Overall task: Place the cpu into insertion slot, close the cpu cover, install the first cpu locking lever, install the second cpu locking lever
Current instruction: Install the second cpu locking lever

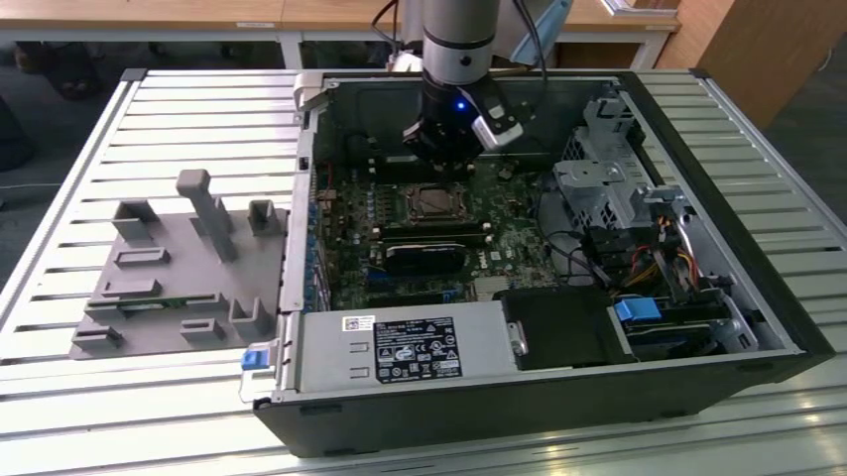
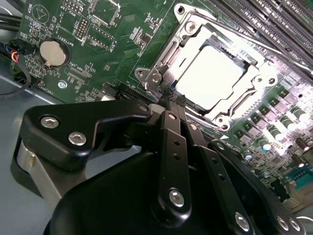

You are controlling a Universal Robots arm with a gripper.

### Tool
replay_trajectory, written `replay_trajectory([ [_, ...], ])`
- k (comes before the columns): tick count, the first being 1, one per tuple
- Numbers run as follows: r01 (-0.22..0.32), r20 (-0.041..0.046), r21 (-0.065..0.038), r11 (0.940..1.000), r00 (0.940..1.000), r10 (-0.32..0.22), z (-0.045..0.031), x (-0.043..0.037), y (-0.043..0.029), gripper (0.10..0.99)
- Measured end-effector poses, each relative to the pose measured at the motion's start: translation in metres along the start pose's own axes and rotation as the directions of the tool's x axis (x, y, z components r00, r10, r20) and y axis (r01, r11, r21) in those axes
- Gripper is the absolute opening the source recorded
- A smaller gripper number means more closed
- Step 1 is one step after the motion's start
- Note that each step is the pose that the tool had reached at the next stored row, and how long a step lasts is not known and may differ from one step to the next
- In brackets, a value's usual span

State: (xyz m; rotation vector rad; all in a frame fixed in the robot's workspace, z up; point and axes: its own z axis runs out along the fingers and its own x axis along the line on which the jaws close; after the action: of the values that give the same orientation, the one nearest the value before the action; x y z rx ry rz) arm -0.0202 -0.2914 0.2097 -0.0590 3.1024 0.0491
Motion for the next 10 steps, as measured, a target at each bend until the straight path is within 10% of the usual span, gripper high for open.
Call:
replay_trajectory([
  [10, 0.000, -0.0001, 0.000, 1.0000, 1.0000, 0.000, -0.0002, 0.0002, -0.0071, 0.106],
])
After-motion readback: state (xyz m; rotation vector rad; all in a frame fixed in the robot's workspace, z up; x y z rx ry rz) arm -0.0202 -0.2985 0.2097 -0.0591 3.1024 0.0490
